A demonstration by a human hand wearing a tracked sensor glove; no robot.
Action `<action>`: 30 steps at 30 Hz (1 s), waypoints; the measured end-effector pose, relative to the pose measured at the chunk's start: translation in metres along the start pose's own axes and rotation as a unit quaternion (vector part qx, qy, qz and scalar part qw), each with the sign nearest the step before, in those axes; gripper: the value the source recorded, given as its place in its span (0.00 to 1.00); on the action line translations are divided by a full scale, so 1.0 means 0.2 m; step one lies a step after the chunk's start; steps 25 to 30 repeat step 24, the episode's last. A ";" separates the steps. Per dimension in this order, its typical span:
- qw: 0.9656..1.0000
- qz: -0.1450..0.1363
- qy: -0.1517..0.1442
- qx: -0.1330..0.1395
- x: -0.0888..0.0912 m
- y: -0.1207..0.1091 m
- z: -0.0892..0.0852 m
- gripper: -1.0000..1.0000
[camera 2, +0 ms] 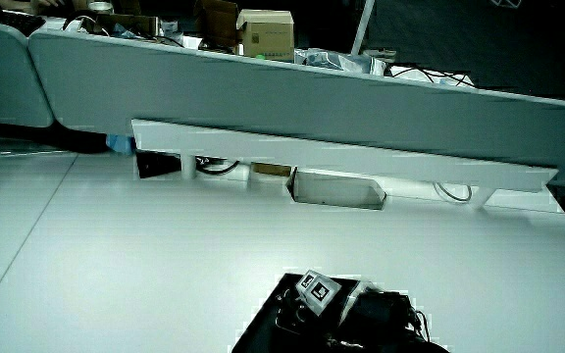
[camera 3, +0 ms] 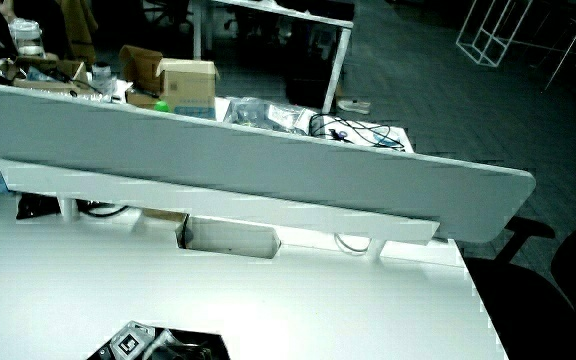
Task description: Pick speaker from plate
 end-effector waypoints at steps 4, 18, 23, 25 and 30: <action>1.000 0.008 0.007 0.006 -0.02 -0.01 -0.01 1.00; 0.993 0.032 0.026 0.108 -0.03 -0.24 0.12 1.00; 0.986 0.029 0.027 0.160 0.03 -0.33 0.20 1.00; 0.985 0.027 0.031 0.167 0.05 -0.34 0.21 1.00; 0.985 0.027 0.031 0.167 0.05 -0.34 0.21 1.00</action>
